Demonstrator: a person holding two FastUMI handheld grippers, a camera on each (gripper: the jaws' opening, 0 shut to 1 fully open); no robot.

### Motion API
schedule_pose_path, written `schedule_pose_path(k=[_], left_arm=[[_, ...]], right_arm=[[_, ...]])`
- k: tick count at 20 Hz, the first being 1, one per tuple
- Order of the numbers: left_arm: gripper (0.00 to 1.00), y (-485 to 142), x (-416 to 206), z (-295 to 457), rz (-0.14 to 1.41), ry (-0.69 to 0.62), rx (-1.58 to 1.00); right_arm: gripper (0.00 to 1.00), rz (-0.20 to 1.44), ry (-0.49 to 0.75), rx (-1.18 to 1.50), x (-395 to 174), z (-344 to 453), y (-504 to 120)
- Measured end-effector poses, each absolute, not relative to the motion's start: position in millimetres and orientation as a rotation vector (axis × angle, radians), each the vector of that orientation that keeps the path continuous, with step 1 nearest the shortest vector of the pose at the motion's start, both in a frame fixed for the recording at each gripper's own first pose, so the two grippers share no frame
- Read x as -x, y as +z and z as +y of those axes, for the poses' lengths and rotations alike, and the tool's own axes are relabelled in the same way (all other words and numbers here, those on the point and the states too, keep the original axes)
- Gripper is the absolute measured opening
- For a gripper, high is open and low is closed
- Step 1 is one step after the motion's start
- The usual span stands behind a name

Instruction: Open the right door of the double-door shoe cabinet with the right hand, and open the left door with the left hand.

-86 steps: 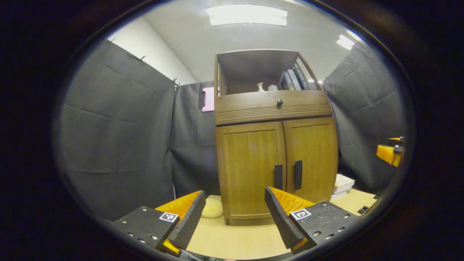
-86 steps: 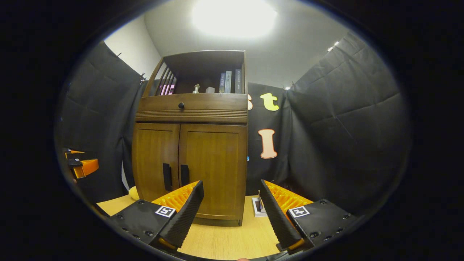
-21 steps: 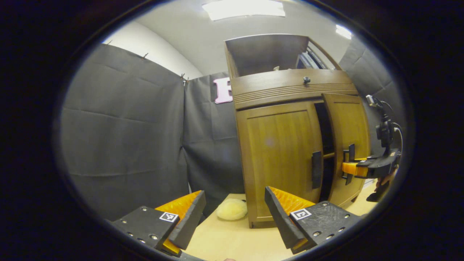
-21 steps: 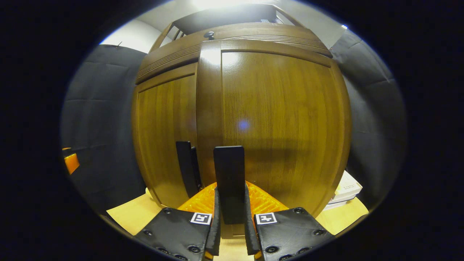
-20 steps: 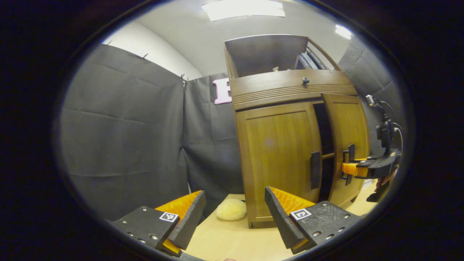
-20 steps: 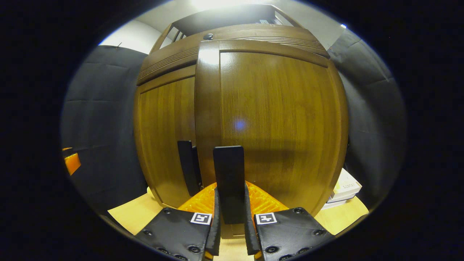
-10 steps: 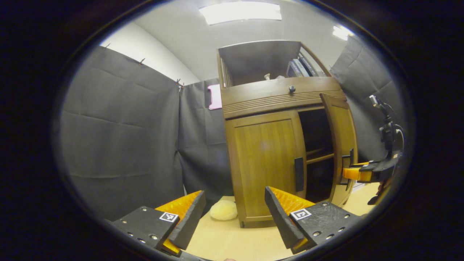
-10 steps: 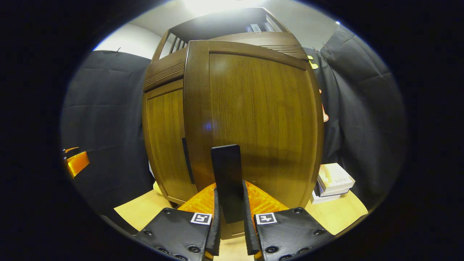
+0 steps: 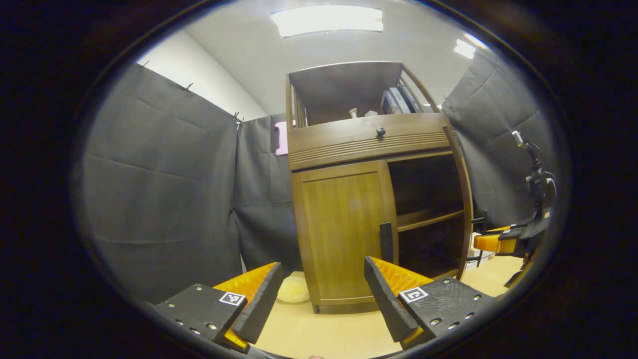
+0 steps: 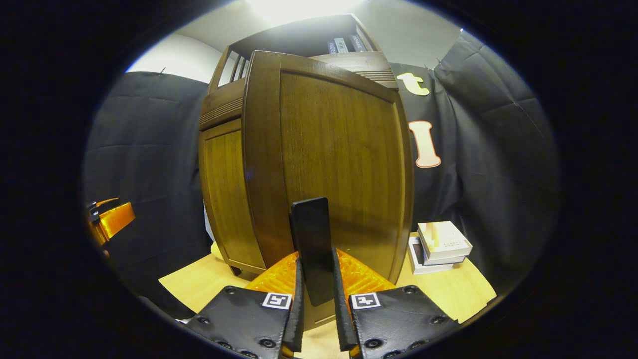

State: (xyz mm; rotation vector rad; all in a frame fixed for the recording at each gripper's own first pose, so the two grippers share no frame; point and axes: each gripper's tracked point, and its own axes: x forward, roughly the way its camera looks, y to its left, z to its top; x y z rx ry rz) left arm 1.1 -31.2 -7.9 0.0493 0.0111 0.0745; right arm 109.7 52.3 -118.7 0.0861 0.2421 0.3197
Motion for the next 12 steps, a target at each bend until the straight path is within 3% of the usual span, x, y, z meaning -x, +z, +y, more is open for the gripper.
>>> schedule_pose_path(k=[3, 8, 9, 12], left_arm=[[1.00, -6.1, -0.1, -39.0, 0.010, 0.044, -0.046], [1.00, -2.2, -2.7, -40.3, 0.003, 0.006, -0.041], [0.91, -2.3, -2.8, -41.3, 0.001, 0.002, -0.042], [1.00, -3.2, -6.0, -43.0, -0.003, -0.010, -0.046]], right_arm=[[0.27, 0.244, 0.310, -0.091, -98.7, 34.3, -117.2], [0.29, 0.247, 0.298, -0.088, -87.4, 3.7, -116.7], [0.29, 0.243, 0.295, -0.087, -86.7, -2.2, -115.9], [0.29, 0.247, 0.285, -0.089, -87.9, -20.9, -120.7]])
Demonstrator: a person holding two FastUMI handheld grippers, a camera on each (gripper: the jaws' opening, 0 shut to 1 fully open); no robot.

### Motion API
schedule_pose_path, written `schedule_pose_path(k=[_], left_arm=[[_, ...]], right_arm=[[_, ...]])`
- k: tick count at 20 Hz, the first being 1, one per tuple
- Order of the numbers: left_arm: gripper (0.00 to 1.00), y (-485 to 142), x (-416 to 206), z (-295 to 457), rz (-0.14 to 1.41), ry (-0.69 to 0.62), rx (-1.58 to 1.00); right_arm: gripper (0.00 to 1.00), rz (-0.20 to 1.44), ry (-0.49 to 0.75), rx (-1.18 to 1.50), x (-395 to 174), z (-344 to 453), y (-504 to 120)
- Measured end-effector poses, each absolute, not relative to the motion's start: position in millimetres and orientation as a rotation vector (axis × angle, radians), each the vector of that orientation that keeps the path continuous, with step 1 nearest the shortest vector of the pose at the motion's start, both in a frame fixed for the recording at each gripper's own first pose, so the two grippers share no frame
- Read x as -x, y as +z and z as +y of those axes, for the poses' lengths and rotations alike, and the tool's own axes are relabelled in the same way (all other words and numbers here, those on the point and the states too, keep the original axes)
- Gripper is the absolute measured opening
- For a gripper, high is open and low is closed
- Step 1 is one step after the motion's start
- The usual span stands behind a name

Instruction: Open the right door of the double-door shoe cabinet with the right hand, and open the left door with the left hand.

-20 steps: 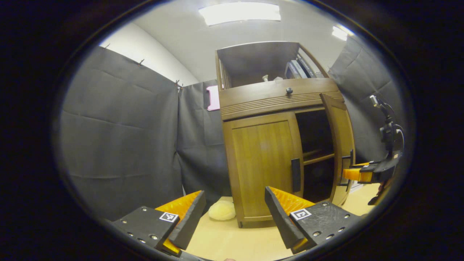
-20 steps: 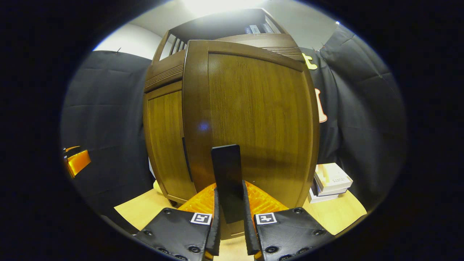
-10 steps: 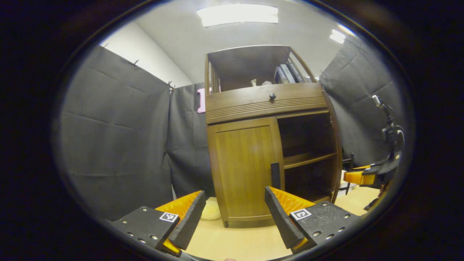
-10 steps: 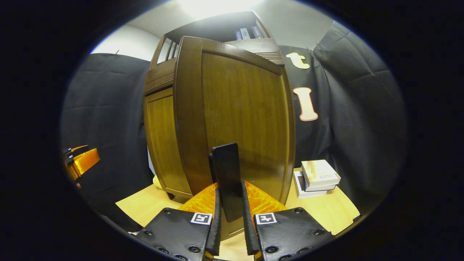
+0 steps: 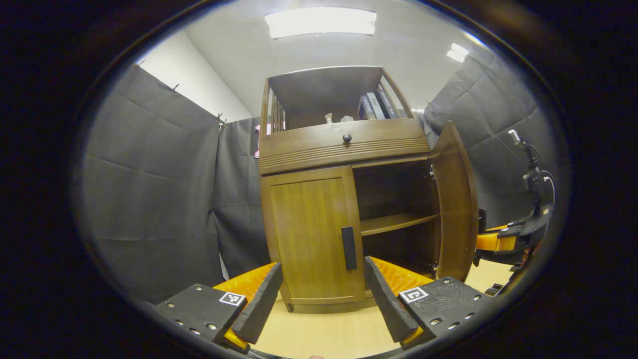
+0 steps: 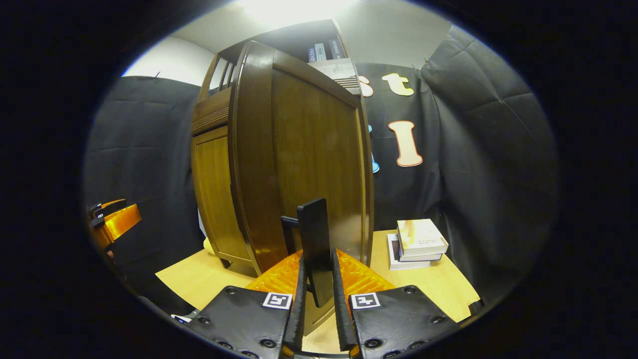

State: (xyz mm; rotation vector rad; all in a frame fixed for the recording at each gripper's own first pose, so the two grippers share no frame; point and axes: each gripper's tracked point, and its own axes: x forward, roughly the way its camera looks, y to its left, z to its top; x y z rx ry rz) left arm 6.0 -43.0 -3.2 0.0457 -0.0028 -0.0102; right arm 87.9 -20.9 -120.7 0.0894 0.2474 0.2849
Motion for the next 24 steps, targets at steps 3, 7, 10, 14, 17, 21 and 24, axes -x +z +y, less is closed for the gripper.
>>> schedule_pose_path(k=[3, 7, 10, 14, 17, 21, 24], left_arm=[[1.00, -6.1, -10.2, -45.1, -0.003, -0.016, -0.053], [1.00, -4.9, -10.8, -48.2, -0.004, -0.020, -0.058], [1.00, -3.0, -12.0, -49.7, -0.007, -0.035, -0.060], [1.00, 0.1, -12.7, -56.1, -0.018, -0.073, -0.072], [0.98, 0.9, -22.7, -66.4, -0.024, -0.109, -0.070], [1.00, -0.8, -34.7, -73.2, -0.026, -0.145, -0.052], [0.96, -4.4, -46.5, -74.6, -0.018, -0.163, -0.054]], right_arm=[[0.29, 0.243, 0.273, -0.082, -92.1, -38.3, -122.6], [0.24, 0.231, 0.245, -0.063, -95.6, -63.2, -125.8], [0.23, 0.232, 0.234, -0.066, -95.7, -78.9, -125.2], [0.23, 0.218, 0.175, -0.062, -92.7, -108.1, -121.6], [0.23, 0.222, 0.105, -0.101, -84.4, -132.8, -116.3], [0.23, 0.210, 0.066, -0.131, -63.7, -145.4, -99.1], [0.33, 0.207, 0.049, -0.110, -47.8, -143.4, -89.3]])
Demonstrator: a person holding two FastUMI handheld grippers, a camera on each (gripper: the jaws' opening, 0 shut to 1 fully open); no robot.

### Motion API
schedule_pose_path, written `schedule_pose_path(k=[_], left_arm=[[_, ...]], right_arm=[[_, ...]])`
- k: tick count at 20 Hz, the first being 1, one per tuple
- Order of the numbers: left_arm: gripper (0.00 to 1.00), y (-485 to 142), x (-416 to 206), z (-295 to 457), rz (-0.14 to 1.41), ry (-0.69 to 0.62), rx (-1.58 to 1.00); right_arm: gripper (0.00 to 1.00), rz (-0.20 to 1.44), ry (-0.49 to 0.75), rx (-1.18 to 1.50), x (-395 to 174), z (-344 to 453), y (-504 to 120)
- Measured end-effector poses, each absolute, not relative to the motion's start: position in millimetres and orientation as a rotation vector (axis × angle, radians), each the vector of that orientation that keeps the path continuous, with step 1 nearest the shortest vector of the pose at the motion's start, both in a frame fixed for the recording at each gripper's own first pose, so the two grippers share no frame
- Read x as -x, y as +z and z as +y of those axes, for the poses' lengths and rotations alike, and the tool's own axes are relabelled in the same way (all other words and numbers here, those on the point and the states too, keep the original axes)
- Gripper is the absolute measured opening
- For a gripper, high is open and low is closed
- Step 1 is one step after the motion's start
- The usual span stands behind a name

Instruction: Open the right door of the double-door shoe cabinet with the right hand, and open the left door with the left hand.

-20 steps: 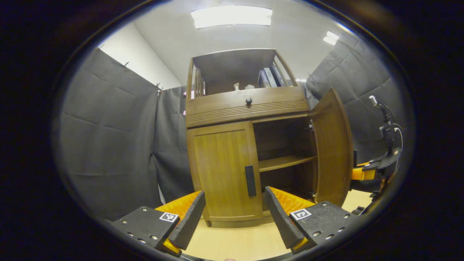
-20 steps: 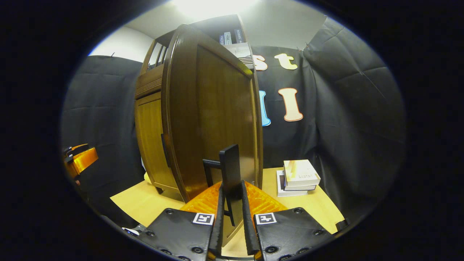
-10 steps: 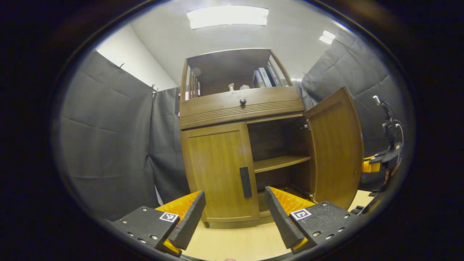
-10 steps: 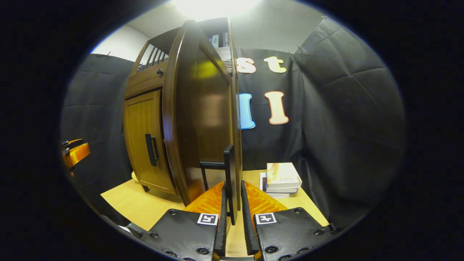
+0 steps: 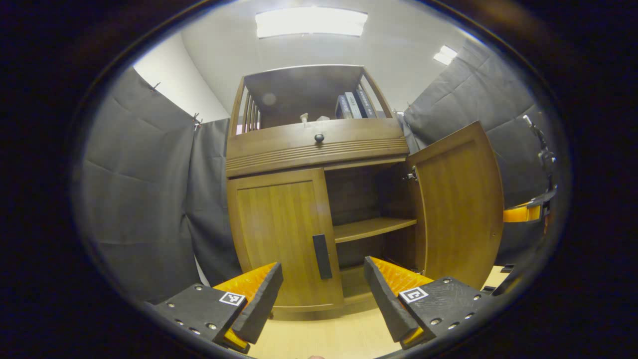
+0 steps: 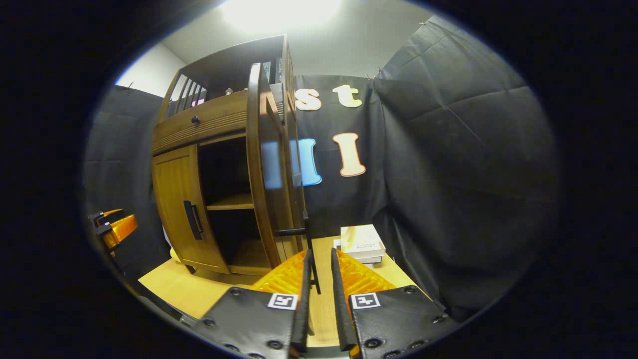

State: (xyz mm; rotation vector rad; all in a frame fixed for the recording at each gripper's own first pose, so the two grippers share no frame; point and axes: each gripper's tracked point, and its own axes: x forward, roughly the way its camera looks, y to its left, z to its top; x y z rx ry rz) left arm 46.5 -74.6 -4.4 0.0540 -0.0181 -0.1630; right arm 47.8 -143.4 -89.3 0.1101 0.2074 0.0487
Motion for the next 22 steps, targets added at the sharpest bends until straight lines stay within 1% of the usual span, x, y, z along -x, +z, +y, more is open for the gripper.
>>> schedule_pose_path(k=[1, 2, 5, 8, 12, 20, 21, 22], left_arm=[[0.97, -5.6, -51.2, -74.5, -0.016, -0.166, -0.058], [0.98, -7.0, -58.5, -73.4, -0.016, -0.169, -0.060], [1.00, -15.5, -84.9, -71.0, -0.004, -0.171, -0.050], [1.00, -22.1, -107.4, -65.6, 0.006, -0.168, -0.034], [1.00, -35.0, -148.8, -63.7, 0.023, -0.169, -0.024], [1.00, -68.0, -215.3, -75.2, 0.059, -0.204, 0.002], [1.00, -76.4, -220.9, -75.7, 0.067, -0.209, 0.005], [1.00, -81.2, -227.1, -76.7, 0.074, -0.214, 0.008]], right_arm=[[0.23, 0.205, 0.049, -0.106, -42.0, -140.3, -83.9], [0.24, 0.203, 0.054, -0.100, -36.1, -136.2, -80.2], [0.61, 0.183, 0.063, -0.094, -22.6, -118.2, -67.9], [0.97, 0.158, 0.032, -0.077, -16.5, -108.1, -61.3], [0.97, 0.162, -0.002, -0.022, -15.5, -101.8, -60.7], [0.97, 0.186, -0.091, -0.029, -18.0, -100.1, -65.9], [0.96, 0.186, -0.098, -0.027, -17.7, -100.6, -65.9], [0.92, 0.186, -0.108, -0.024, -17.4, -100.9, -66.5]])
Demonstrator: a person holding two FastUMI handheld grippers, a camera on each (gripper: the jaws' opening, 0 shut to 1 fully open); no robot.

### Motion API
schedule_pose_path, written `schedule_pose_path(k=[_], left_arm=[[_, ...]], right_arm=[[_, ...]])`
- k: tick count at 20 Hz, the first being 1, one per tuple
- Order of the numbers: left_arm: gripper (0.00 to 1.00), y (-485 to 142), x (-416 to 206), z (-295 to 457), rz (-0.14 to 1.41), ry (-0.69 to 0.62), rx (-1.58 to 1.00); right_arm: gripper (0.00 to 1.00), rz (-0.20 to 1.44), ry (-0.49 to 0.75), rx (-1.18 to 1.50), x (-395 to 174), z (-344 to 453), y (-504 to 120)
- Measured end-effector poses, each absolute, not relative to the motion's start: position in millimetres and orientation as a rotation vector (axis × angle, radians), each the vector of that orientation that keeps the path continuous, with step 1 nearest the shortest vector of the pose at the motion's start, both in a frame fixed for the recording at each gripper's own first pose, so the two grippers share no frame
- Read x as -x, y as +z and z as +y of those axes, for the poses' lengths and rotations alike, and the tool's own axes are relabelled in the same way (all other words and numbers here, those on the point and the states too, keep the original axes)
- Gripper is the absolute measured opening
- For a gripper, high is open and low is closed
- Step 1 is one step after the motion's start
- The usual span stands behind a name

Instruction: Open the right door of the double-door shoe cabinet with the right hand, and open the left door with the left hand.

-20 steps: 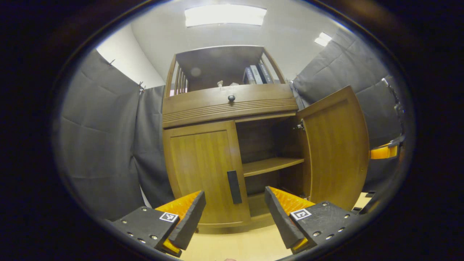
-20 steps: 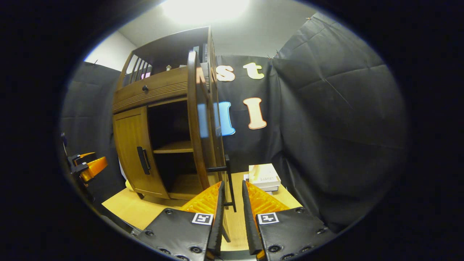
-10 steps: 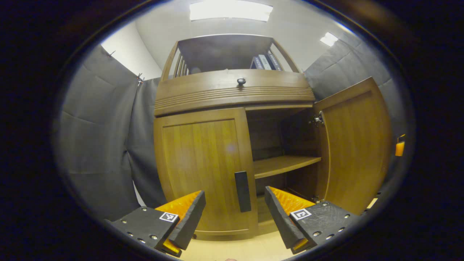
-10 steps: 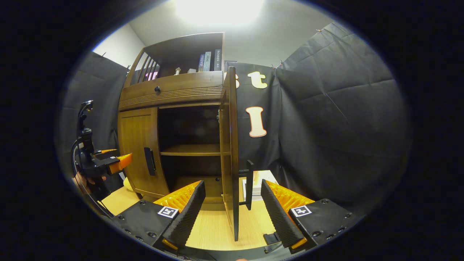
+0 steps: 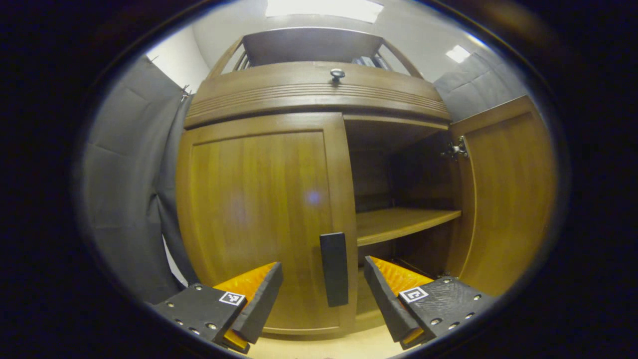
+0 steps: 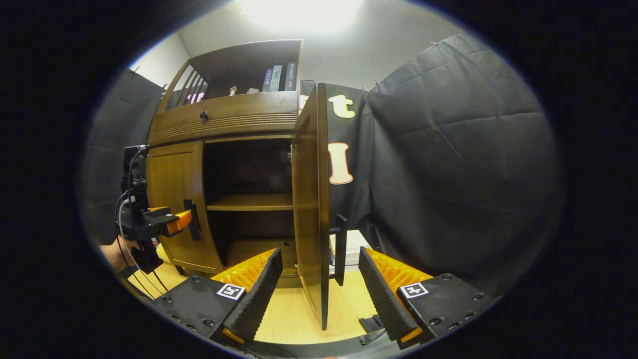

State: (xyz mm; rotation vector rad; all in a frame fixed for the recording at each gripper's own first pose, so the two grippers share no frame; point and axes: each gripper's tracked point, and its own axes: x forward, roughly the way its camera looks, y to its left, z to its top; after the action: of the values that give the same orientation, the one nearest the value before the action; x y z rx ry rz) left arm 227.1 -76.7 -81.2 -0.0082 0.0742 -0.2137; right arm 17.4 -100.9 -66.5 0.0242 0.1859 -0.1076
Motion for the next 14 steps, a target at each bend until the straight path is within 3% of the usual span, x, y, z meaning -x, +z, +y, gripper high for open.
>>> schedule_pose_path(k=[4, 5, 6, 8, 10, 11, 12, 14], left_arm=[[1.00, -94.7, -254.8, -85.0, 0.108, -0.213, 0.003], [1.00, -95.6, -261.8, -90.8, 0.117, -0.215, 0.005], [0.97, -97.2, -269.1, -98.3, 0.130, -0.217, 0.007], [0.92, -84.1, -288.0, -114.5, 0.153, -0.217, 0.016], [0.65, -65.5, -310.8, -127.9, 0.165, -0.212, 0.027], [0.56, -76.4, -306.2, -119.2, 0.165, -0.209, 0.029], [0.50, -80.0, -311.0, -123.0, 0.157, -0.231, 0.041], [0.39, -78.8, -296.8, -124.9, 0.154, -0.219, 0.027]], right_arm=[[0.97, 0.199, -0.140, 0.001, -24.3, -97.6, -69.3], [0.92, 0.200, -0.145, -0.003, -24.1, -97.3, -70.3], [0.97, 0.201, -0.149, -0.007, -23.5, -97.4, -71.6], [0.97, 0.202, -0.154, -0.011, -24.3, -96.7, -72.1], [0.92, 0.205, -0.152, -0.008, -25.2, -95.7, -73.2], [0.97, 0.204, -0.149, -0.006, -25.7, -95.2, -72.7], [0.92, 0.206, -0.144, -0.005, -25.3, -94.6, -73.5], [0.97, 0.205, -0.134, -0.005, -25.6, -94.2, -72.8]])
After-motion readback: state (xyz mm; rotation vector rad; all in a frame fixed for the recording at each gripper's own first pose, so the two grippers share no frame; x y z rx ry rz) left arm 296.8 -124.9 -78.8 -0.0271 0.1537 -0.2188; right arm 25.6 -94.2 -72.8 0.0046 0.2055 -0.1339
